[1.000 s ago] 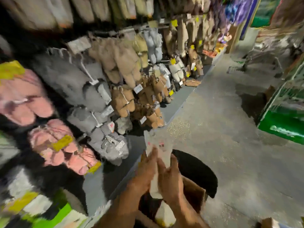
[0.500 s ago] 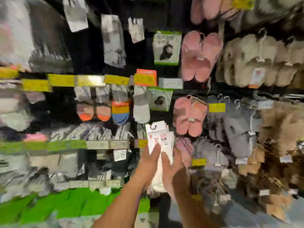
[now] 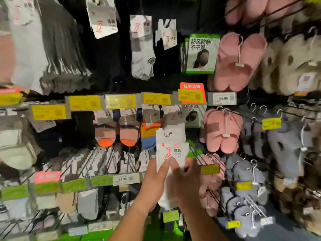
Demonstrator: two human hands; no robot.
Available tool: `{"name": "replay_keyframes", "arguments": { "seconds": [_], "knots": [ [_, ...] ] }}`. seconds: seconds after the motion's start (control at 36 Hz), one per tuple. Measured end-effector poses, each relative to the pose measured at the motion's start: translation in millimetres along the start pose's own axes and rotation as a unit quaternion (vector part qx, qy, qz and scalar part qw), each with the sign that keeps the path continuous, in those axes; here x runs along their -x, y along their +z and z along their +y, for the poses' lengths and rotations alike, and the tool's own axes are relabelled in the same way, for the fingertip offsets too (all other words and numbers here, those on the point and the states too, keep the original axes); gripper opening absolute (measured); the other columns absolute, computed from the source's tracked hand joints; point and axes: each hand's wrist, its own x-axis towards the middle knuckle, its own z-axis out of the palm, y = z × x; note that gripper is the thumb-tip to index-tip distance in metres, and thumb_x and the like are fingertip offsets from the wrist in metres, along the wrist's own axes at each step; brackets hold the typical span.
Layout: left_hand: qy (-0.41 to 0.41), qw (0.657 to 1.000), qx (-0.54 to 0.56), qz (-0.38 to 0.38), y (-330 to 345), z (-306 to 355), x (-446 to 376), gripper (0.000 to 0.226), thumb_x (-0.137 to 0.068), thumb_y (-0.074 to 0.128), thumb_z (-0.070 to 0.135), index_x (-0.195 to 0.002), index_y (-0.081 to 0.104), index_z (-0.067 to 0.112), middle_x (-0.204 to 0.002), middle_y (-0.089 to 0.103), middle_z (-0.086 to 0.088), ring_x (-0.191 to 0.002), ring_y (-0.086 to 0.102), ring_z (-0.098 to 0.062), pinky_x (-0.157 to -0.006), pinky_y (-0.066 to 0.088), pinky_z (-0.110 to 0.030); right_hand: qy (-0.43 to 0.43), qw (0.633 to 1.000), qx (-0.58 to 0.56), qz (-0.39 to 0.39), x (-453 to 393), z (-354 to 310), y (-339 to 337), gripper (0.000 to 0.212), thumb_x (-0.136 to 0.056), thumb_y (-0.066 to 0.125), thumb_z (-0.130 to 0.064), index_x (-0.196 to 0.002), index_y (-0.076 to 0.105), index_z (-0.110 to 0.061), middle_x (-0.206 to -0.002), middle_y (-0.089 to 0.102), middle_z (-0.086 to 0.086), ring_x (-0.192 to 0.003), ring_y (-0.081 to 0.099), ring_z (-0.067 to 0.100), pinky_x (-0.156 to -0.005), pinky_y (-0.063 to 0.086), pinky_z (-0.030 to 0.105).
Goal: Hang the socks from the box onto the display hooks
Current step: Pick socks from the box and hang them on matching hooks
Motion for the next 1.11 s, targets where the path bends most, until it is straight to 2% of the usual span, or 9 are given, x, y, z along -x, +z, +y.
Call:
{"name": "replay_keyframes", "arguments": {
  "seconds": [0.11,0.17,0.25,0.31,0.42,0.5,0.58,0.81,1.11],
  "knots": [
    [-0.012,0.998,0.058,0.029,4.9,-0.6,-9.3,0.038,-0.101,0.041,0.057,-0.120,0.062,0.032,-0.119,0.068,0.008,-0.117,0.062,-0.012,-0.100,0.047,-0.036,0.025,0.998,-0.034,-0.045,-20.0,10.0,-0.6,0.036,-0.081,0.073,-0.042,-0.079,0.051,-0.014,-0.069,0.057,-0.005,-0.062,0.051,0.002,-0.055,0.036,0.012],
    [-0.004,0.997,0.059,0.045,8.5,-0.4,-15.7,0.038,-0.105,0.037,0.051,-0.115,0.061,0.024,-0.115,0.068,0.003,-0.113,0.063,-0.019,-0.099,0.049,-0.039,0.038,0.995,-0.062,-0.062,-29.9,14.9,-4.6,0.032,-0.082,0.073,-0.041,-0.081,0.055,-0.015,-0.071,0.063,-0.003,-0.064,0.058,0.010,-0.055,0.039,0.018],
    [0.008,0.995,0.014,0.098,17.1,2.6,-23.1,0.015,-0.108,0.038,0.032,-0.108,0.049,0.022,-0.093,0.056,0.015,-0.083,0.058,-0.002,-0.068,0.044,-0.008,0.018,0.992,-0.084,-0.090,-46.5,20.4,-12.8,0.020,-0.087,0.073,-0.029,-0.085,0.059,-0.015,-0.076,0.062,-0.003,-0.067,0.060,0.002,-0.055,0.039,0.009],
    [0.017,0.994,0.002,0.112,24.0,2.9,-25.0,0.012,-0.108,0.042,0.025,-0.109,0.053,0.020,-0.096,0.059,0.021,-0.076,0.063,0.010,-0.060,0.042,-0.002,0.018,0.989,-0.088,-0.116,-56.2,25.7,-16.4,0.015,-0.090,0.070,-0.024,-0.084,0.057,-0.021,-0.085,0.064,0.001,-0.077,0.063,0.013,-0.061,0.044,0.016],
    [0.041,0.990,0.007,0.138,29.7,-1.2,-29.7,0.019,-0.107,0.044,0.021,-0.119,0.058,0.016,-0.110,0.067,0.012,-0.085,0.061,0.020,-0.065,0.042,0.000,0.021,0.979,-0.141,-0.149,-74.0,38.7,-22.9,0.011,-0.084,0.068,-0.026,-0.093,0.063,-0.022,-0.089,0.073,-0.002,-0.086,0.070,0.022,-0.078,0.057,0.047],
    [0.030,0.989,0.024,0.146,31.6,-5.0,-30.1,0.017,-0.107,0.045,0.022,-0.119,0.057,0.019,-0.110,0.068,0.013,-0.086,0.063,0.017,-0.066,0.045,-0.001,0.033,0.970,-0.180,-0.160,-83.1,40.8,-29.8,0.007,-0.090,0.068,-0.025,-0.092,0.063,-0.029,-0.096,0.070,-0.002,-0.097,0.067,0.023,-0.092,0.053,0.046],
    [0.018,0.985,0.036,0.169,31.6,-10.8,-31.3,0.017,-0.107,0.047,0.028,-0.118,0.059,0.026,-0.111,0.069,0.016,-0.097,0.065,0.010,-0.077,0.049,-0.011,0.019,0.961,-0.223,-0.166,-93.9,34.1,-31.1,0.013,-0.087,0.065,-0.026,-0.099,0.066,-0.023,-0.104,0.073,0.011,-0.102,0.068,0.034,-0.093,0.052,0.058],
    [0.018,0.981,0.095,0.168,34.7,-16.3,-40.3,0.023,-0.106,0.048,0.023,-0.126,0.059,0.017,-0.116,0.073,0.010,-0.106,0.068,-0.001,-0.082,0.050,-0.016,-0.004,0.957,-0.244,-0.159,-127.3,9.9,-22.8,0.013,-0.097,0.060,-0.008,-0.105,0.063,-0.019,-0.104,0.075,-0.001,-0.101,0.071,0.019,-0.094,0.055,0.050],
    [0.046,0.983,0.094,0.149,27.5,-10.3,-48.1,0.023,-0.107,0.047,0.023,-0.127,0.058,0.019,-0.116,0.071,0.014,-0.104,0.066,0.005,-0.074,0.049,-0.006,0.009,0.943,-0.298,-0.146,-124.5,9.7,-18.9,0.020,-0.097,0.057,-0.002,-0.101,0.061,-0.022,-0.101,0.076,-0.005,-0.102,0.071,0.018,-0.091,0.056,0.042]
  ]
}}
